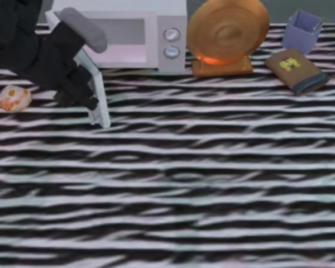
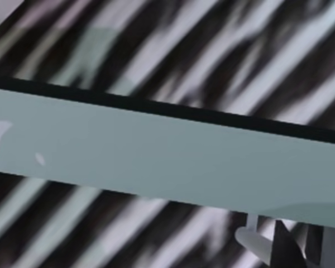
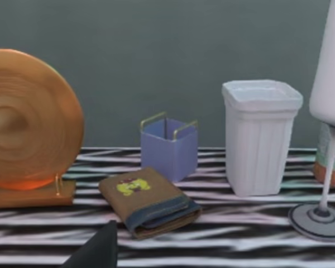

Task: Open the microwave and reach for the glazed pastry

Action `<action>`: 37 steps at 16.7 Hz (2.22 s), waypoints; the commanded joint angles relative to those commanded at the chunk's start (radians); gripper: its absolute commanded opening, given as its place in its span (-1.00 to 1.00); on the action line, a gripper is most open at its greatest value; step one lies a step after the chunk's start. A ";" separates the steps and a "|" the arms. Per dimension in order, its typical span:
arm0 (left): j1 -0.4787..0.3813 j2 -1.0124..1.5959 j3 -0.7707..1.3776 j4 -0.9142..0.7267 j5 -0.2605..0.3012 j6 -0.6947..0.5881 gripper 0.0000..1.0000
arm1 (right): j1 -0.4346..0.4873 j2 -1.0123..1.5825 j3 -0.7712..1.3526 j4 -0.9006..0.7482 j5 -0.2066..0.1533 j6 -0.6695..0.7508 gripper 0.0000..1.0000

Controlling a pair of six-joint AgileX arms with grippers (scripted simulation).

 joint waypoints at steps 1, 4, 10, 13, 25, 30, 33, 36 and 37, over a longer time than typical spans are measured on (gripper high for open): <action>0.012 -0.001 -0.002 -0.011 0.012 0.029 -1.00 | 0.000 0.000 0.000 0.000 0.000 0.000 1.00; 0.044 -0.008 -0.006 -0.035 0.045 0.105 -1.00 | 0.000 0.000 0.000 0.000 0.000 0.000 1.00; 0.050 -0.012 -0.005 -0.037 0.052 0.120 -1.00 | 0.000 0.000 0.000 0.000 0.000 0.000 1.00; 0.050 -0.012 -0.005 -0.037 0.052 0.120 -1.00 | 0.000 0.000 0.000 0.000 0.000 0.000 1.00; 0.050 -0.012 -0.005 -0.037 0.052 0.120 -1.00 | 0.000 0.000 0.000 0.000 0.000 0.000 1.00; 0.050 -0.012 -0.005 -0.037 0.052 0.120 -1.00 | 0.000 0.000 0.000 0.000 0.000 0.000 1.00; 0.053 -0.007 -0.004 -0.044 0.058 0.135 -1.00 | 0.000 0.000 0.000 0.000 0.000 0.000 1.00; 0.081 -0.003 0.008 -0.074 0.081 0.207 -1.00 | 0.000 0.000 0.000 0.000 0.000 0.000 1.00; 0.092 0.000 0.011 -0.087 0.091 0.236 -1.00 | 0.000 0.000 0.000 0.000 0.000 0.000 1.00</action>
